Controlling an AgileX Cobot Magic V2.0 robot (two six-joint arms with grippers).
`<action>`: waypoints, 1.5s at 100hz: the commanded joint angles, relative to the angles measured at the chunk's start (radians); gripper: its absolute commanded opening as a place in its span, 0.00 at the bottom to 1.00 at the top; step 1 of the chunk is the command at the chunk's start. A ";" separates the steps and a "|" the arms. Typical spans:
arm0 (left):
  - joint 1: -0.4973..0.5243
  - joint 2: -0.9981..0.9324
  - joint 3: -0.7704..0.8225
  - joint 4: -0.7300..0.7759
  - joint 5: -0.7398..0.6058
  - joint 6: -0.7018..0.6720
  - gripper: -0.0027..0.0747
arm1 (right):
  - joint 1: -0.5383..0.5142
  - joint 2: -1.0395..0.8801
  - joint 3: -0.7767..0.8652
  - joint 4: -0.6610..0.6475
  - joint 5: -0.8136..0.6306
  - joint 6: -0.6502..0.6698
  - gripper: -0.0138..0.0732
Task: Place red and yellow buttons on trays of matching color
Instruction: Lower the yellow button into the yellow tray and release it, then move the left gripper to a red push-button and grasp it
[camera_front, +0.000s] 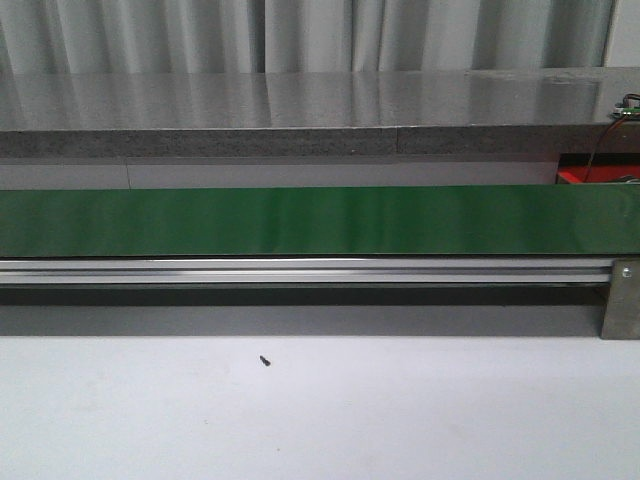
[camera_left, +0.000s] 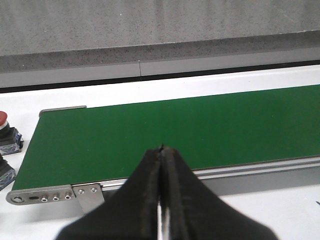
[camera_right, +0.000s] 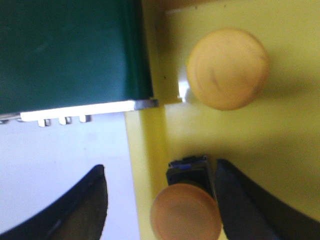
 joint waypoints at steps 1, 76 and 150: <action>-0.006 0.001 -0.027 -0.014 -0.076 0.000 0.01 | 0.013 -0.097 -0.031 0.052 -0.016 -0.018 0.71; -0.006 0.001 -0.027 -0.014 -0.076 0.000 0.01 | 0.273 -0.629 -0.024 0.056 -0.004 -0.103 0.52; -0.006 0.001 -0.027 -0.014 -0.078 0.000 0.08 | 0.273 -0.809 0.167 0.056 0.011 -0.103 0.09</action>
